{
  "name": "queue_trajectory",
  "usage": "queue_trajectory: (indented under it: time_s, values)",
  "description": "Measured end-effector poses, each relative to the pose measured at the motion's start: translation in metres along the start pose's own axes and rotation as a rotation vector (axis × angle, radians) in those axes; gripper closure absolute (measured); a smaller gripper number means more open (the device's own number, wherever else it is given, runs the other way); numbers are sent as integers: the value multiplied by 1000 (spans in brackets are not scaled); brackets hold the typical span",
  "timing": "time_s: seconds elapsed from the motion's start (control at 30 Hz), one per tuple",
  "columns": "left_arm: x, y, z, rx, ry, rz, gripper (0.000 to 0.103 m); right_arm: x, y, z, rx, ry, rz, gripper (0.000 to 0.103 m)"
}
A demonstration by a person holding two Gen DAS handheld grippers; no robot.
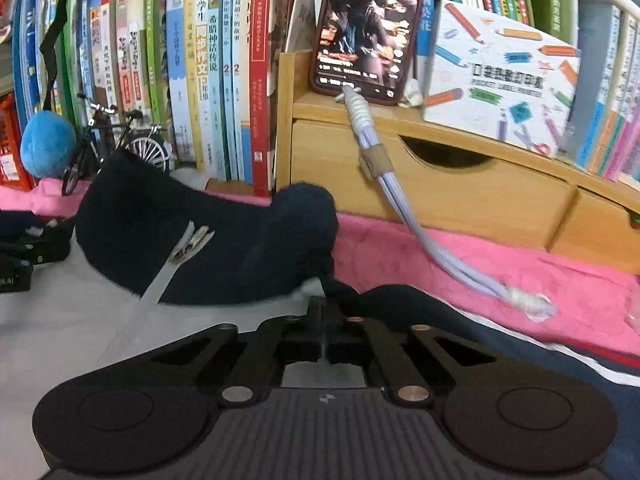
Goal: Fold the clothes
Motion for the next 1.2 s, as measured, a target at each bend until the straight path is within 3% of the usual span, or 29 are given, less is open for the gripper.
queue_trajectory:
  time_s: [0.07,0.3,0.5,0.63,0.77,0.87,1.0,1.1,1.2]
  values:
    - [-5,-12,22,14,-60,23,38,2,-9,23,27,31,29,68]
    - [-3,-48,113,107,-108,-7,38,38,-52,142,141,51,45,54]
    - [6,-95,191,160,-201,35,36,90,-108,282,332,59,-2,39]
    - [17,-141,233,190,-241,24,33,115,-159,379,459,1,36,21]
    - [32,-181,252,181,-257,66,32,108,-210,444,523,-89,95,8]
    - [47,-208,257,166,-261,121,32,87,-247,450,532,-102,104,8]
    - [67,-238,249,122,-245,183,31,32,-298,401,520,-8,78,8]
    - [72,-253,236,77,-160,189,31,-23,-322,336,490,96,23,9]
    - [73,-262,229,63,-79,177,31,-79,-332,286,463,154,47,11]
Point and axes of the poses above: each gripper's, at about its wrist camera, not at the fingertips, and z roughly against the way its jaws point, x to its right, y to its top, the point moved 9 cm from there along -z, roughly the way its jaws point, and after that the axes turned 15 degrees about -x, right-handed, at the moved point
